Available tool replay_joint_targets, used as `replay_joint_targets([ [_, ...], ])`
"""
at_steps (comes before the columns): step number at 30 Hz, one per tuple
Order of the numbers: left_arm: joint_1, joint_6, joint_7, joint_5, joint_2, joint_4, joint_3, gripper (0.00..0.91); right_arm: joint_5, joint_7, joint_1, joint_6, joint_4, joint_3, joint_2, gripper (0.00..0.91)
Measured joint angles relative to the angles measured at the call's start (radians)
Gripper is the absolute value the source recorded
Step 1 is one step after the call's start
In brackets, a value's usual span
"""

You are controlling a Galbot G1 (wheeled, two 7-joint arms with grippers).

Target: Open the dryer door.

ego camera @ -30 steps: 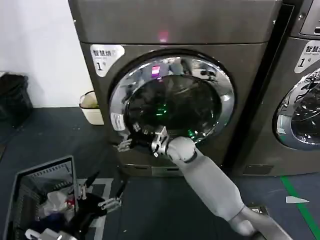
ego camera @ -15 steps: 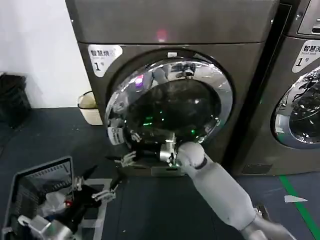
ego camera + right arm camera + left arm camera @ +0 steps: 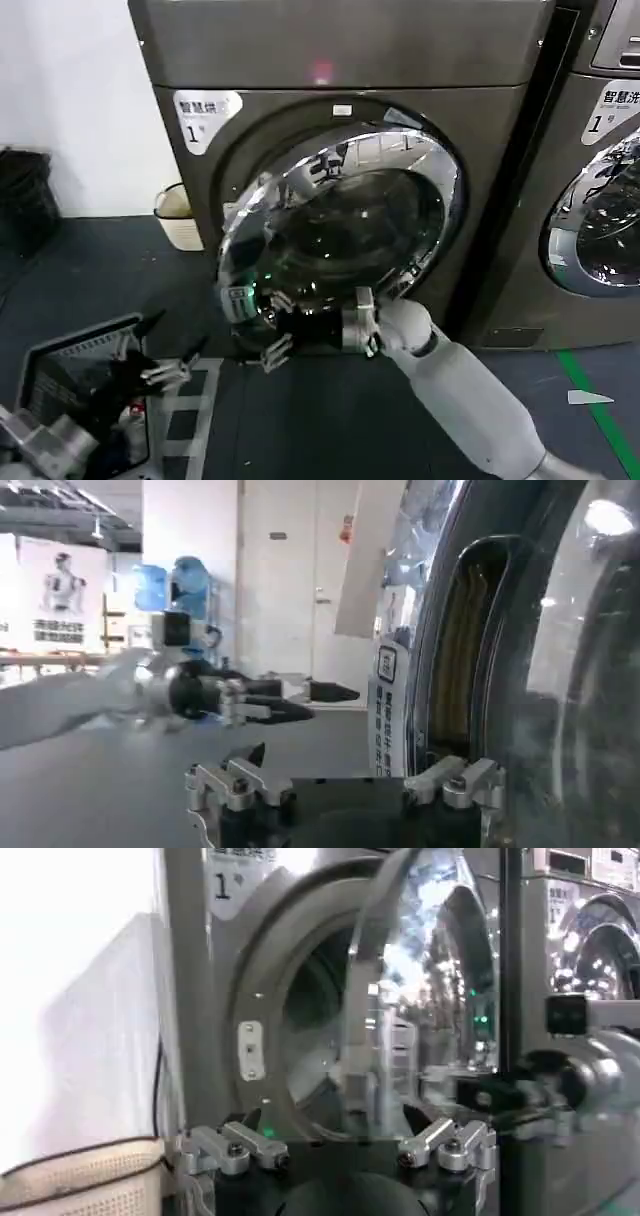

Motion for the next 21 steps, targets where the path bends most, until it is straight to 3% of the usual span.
replay_joint_targets([
  [10, -0.068, -0.008, 0.09, -0.172, 0.098, 0.112, 0.015, 0.907, 0.028, -0.133, -0.045, 0.027, 0.014, 0.03, -0.038, 0.907],
  [21, -0.167, 0.012, 0.102, -0.217, 0.171, 0.193, 0.054, 0.907, 0.029, -0.246, -0.098, 0.08, 0.043, 0.083, -0.086, 0.907],
])
